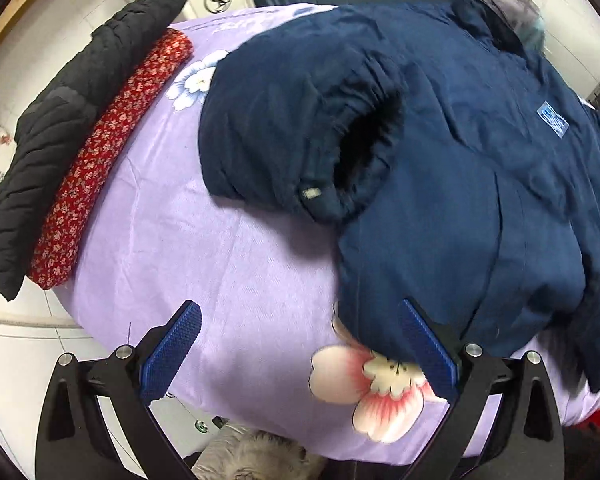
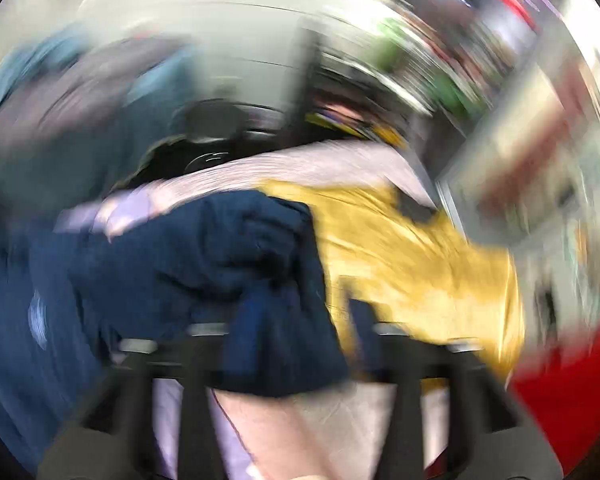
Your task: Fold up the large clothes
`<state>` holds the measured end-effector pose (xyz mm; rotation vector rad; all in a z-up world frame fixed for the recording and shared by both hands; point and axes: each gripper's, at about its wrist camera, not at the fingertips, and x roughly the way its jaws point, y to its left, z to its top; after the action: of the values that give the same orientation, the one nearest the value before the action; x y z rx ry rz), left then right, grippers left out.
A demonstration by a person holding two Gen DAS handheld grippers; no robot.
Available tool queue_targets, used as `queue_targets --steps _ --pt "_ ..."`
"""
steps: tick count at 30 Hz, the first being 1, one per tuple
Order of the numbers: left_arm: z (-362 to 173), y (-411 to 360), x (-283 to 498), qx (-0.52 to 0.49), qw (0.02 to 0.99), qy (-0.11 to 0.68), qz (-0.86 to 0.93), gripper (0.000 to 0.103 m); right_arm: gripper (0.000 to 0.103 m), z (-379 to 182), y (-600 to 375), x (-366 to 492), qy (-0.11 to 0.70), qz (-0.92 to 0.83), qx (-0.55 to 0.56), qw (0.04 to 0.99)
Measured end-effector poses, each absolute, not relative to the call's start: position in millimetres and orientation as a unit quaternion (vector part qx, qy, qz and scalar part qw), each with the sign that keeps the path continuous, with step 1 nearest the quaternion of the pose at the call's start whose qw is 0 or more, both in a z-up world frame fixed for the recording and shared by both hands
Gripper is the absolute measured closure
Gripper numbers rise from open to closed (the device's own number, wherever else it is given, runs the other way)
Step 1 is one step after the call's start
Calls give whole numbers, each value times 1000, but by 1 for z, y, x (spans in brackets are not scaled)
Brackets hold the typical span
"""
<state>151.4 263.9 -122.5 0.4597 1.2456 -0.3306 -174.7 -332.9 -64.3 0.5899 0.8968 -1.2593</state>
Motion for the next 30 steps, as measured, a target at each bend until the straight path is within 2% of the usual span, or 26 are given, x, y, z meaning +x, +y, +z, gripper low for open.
queue_targets --steps 1,3,7,12,19,24,27,28,29,30 --pt "-124 266 147 213 775 575 -155 6 19 -58 -335 -197 345 -554 307 693" --pt "-128 271 141 207 771 582 -159 6 19 -59 -327 -209 316 -536 321 714" --pt "-144 276 131 202 756 600 -165 6 16 -127 -284 -178 413 -371 372 744" --pt "-151 268 124 201 749 601 -193 6 16 -222 -190 -156 497 -193 459 710" --pt "-177 250 105 230 721 606 -244 6 15 -300 -112 -180 504 -118 575 634" --pt "-189 230 106 206 722 608 -257 6 16 -313 -96 -180 491 -94 595 629" --pt "-193 217 115 166 731 609 -260 7 29 -318 -94 -163 505 -75 592 624" --pt "-193 211 120 161 732 612 -254 8 43 -321 -95 -159 509 -70 591 622" --pt "-191 207 125 152 736 610 -251 17 52 -321 -92 -152 516 -70 585 622" --pt "-187 205 130 142 740 609 -249 28 56 -318 -91 -147 520 -71 577 626"
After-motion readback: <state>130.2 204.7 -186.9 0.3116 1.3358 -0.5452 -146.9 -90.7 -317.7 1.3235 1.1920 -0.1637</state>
